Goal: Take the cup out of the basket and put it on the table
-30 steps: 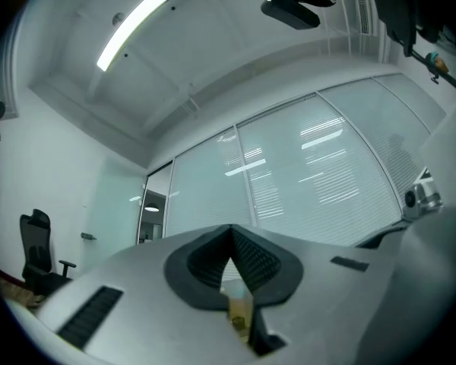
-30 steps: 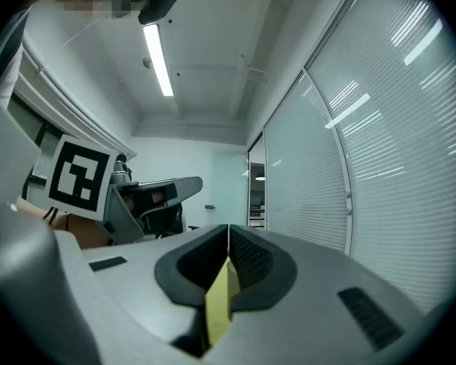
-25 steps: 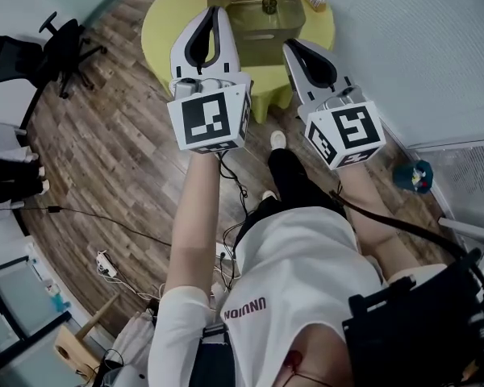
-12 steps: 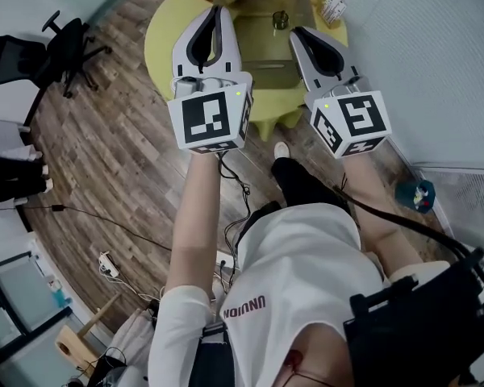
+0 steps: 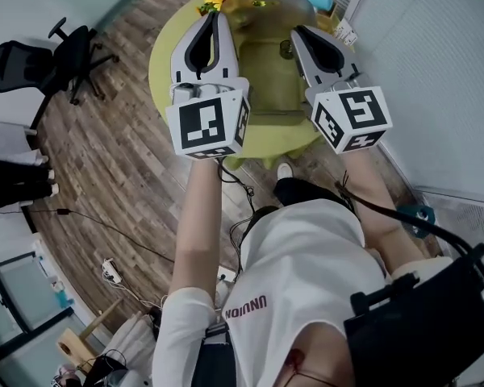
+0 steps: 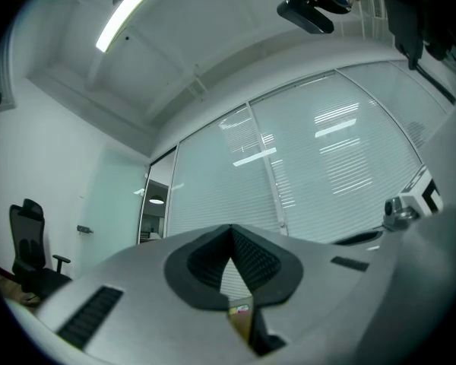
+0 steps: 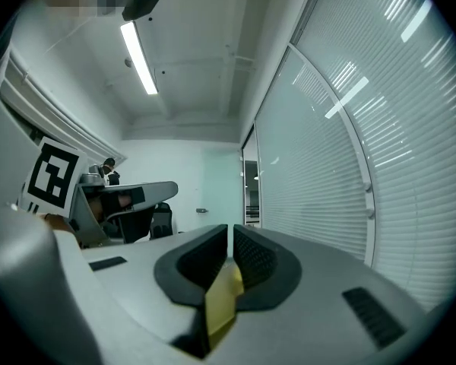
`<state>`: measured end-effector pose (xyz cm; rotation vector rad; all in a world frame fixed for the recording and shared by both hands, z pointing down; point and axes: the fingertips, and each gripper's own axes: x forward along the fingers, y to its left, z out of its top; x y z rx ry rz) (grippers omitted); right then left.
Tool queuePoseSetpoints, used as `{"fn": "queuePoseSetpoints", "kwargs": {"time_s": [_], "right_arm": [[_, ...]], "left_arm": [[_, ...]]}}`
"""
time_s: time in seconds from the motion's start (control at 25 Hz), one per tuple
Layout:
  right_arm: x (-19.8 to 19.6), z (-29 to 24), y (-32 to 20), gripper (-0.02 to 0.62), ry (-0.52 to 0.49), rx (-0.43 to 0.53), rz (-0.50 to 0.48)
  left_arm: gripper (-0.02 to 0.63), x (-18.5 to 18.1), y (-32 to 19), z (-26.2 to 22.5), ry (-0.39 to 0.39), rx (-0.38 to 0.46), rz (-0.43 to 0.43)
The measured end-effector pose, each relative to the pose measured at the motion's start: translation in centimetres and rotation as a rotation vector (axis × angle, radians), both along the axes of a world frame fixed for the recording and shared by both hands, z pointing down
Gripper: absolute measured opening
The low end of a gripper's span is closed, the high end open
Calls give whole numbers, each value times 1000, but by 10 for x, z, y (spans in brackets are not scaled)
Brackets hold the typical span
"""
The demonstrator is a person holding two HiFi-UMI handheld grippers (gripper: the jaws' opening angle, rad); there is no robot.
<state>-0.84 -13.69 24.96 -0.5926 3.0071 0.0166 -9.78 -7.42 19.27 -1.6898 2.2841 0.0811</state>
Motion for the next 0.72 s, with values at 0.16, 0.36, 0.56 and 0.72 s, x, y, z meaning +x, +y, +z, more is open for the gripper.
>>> {"fn": "queuePoseSetpoints", "kwargs": {"time_s": [0.16,0.36,0.56,0.72], "right_arm": [[-15,14,-20,22,4,-25,3],[-28,29,-38,23,27,-49,16],[-42,45,-49,105,28,-97,6],[-57,61,-61,106,58,-109,43]], "left_arm": [[12,-12,-16,8,17,0,1],[12,-20,-29,8,24,-2,17],[12,-30,-43,13,31,-15,49],[12,-45,-62,21,37,-33,95]]}}
